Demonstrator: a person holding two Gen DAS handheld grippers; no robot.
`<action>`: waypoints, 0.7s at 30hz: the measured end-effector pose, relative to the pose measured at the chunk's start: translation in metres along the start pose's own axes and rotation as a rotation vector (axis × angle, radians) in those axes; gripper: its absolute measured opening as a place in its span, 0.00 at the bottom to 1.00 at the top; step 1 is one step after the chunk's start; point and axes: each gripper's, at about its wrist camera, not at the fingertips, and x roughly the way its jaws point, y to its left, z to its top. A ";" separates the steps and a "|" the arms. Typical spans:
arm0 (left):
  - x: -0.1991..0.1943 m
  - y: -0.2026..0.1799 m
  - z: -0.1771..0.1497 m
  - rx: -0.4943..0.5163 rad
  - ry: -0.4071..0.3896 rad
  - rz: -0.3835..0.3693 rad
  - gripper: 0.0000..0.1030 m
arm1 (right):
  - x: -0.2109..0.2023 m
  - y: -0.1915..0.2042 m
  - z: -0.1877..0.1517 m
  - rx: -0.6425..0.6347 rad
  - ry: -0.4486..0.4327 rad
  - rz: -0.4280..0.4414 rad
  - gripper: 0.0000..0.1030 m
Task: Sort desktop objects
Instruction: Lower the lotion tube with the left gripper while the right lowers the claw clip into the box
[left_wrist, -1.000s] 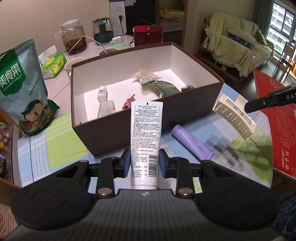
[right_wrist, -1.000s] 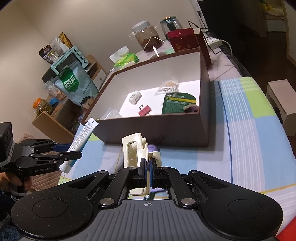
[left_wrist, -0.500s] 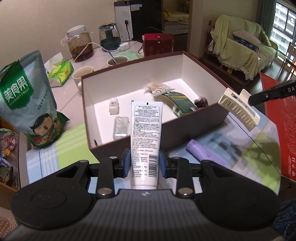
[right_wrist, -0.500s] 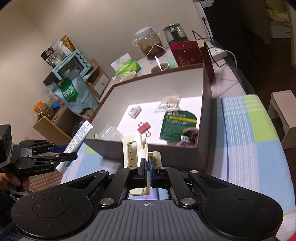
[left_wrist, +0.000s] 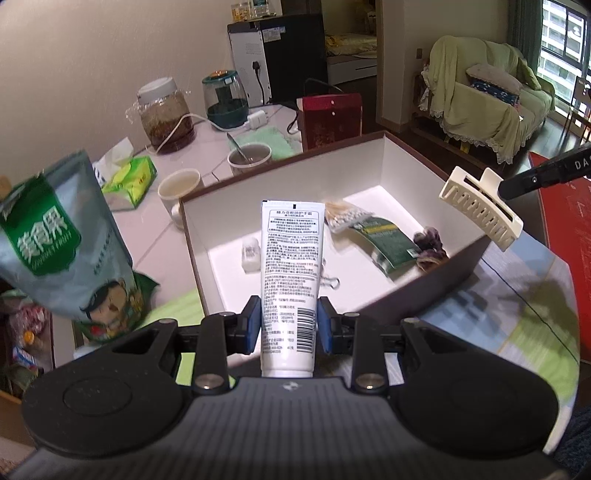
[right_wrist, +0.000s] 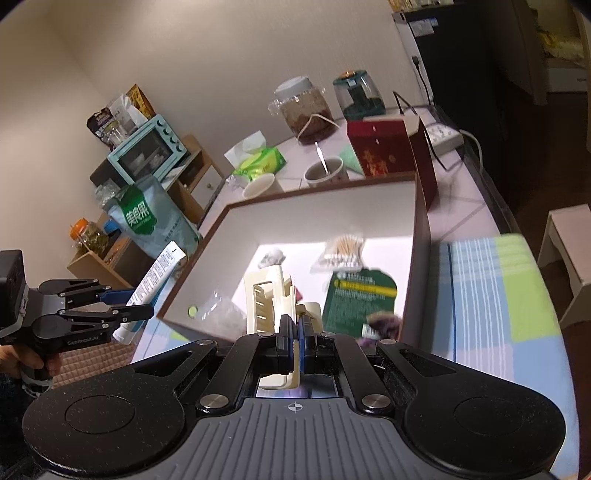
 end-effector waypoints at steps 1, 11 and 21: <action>0.002 0.001 0.004 0.010 -0.003 0.005 0.26 | 0.002 0.001 0.004 -0.005 -0.005 0.001 0.01; 0.033 0.019 0.034 0.059 -0.006 -0.014 0.26 | 0.026 0.004 0.035 -0.024 -0.023 0.003 0.01; 0.067 0.029 0.044 0.081 0.015 -0.057 0.26 | 0.051 0.002 0.045 -0.008 -0.003 0.004 0.01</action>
